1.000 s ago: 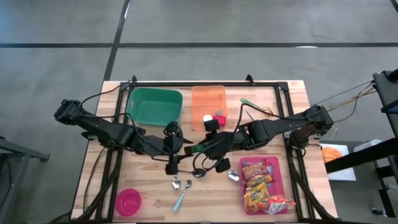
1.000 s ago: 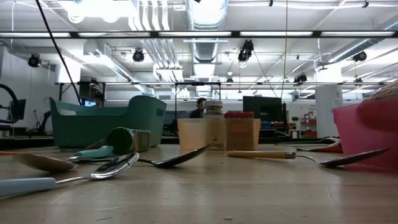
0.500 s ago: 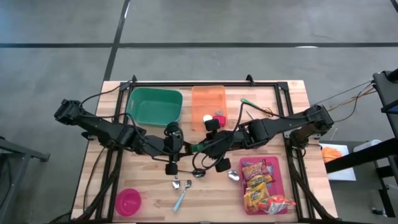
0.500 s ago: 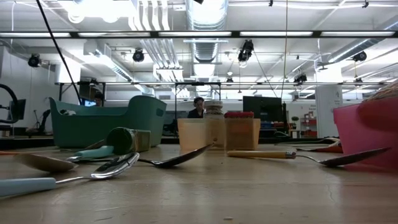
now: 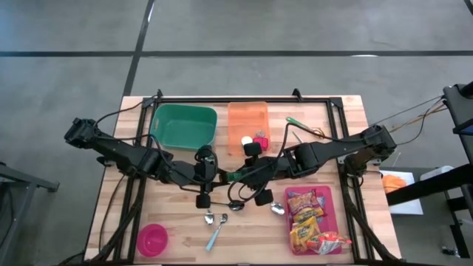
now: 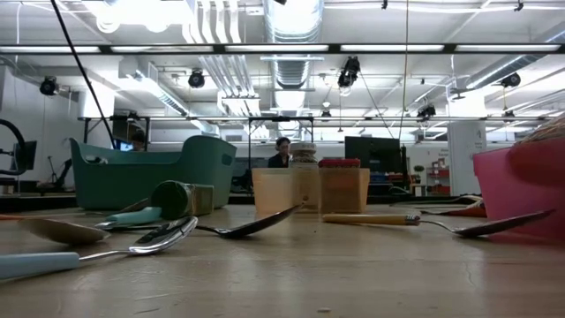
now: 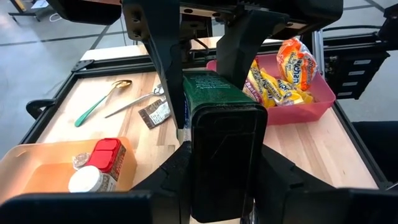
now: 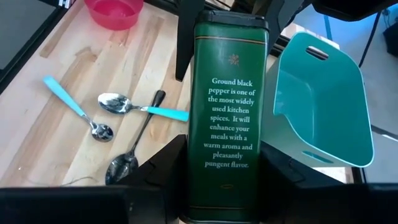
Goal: Pick & Place Food Item
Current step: Put the black seasoning can into the orange bin
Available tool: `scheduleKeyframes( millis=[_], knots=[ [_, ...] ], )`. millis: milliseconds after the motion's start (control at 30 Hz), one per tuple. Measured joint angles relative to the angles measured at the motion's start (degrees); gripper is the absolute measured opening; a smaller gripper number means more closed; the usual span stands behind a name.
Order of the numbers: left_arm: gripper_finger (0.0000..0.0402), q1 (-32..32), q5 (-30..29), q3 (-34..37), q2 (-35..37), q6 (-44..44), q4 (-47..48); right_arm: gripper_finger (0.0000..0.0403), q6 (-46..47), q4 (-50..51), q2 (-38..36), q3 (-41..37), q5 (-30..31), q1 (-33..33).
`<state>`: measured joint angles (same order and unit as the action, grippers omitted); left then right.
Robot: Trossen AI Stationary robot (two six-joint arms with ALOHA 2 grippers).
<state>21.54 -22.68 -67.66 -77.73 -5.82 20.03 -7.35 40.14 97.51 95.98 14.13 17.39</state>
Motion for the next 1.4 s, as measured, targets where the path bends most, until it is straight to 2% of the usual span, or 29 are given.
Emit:
scheduleKeyframes(
  millis=[133, 467, 667, 767, 933, 1100, 1200, 1400],
  knots=[
    [0.011, 0.0, 0.1, 0.0, 0.0, 0.0, 0.1, 0.0155, 1.2, 0.1, 0.0, 0.0, 0.3, 0.0],
    [0.011, -0.4, -0.2, 0.1, 0.0, -1.6, 0.4, 0.0303, 1.4, 1.5, 0.0, -0.2, -0.4, 0.0],
    [0.011, -3.7, 1.2, -1.0, 0.0, -6.3, 2.6, 0.0362, 6.8, 5.1, -1.8, -0.2, -0.2, -0.1],
    [0.011, -6.3, 2.6, -4.4, -0.6, -7.6, 8.1, 0.0372, 10.0, 7.7, -3.4, 0.0, 0.4, -0.2],
    [0.011, -11.9, 0.1, -9.8, -1.6, -9.2, 15.3, 0.0374, 10.3, 12.4, -6.7, 0.0, 1.0, 0.2],
    [0.011, -18.7, 5.8, -11.9, -3.2, -14.7, 21.4, 0.0374, 13.5, 19.5, -10.0, 0.0, 2.6, -0.1],
    [0.011, -23.2, 8.2, -12.9, -4.9, -16.9, 22.0, 0.0374, 17.6, 24.7, -11.5, 0.0, 2.2, 0.1],
    [0.011, -29.0, 10.1, -18.5, -12.6, -18.7, 29.3, 0.0375, 19.7, 33.3, -13.2, -0.1, 2.4, -0.1]
  ],
)
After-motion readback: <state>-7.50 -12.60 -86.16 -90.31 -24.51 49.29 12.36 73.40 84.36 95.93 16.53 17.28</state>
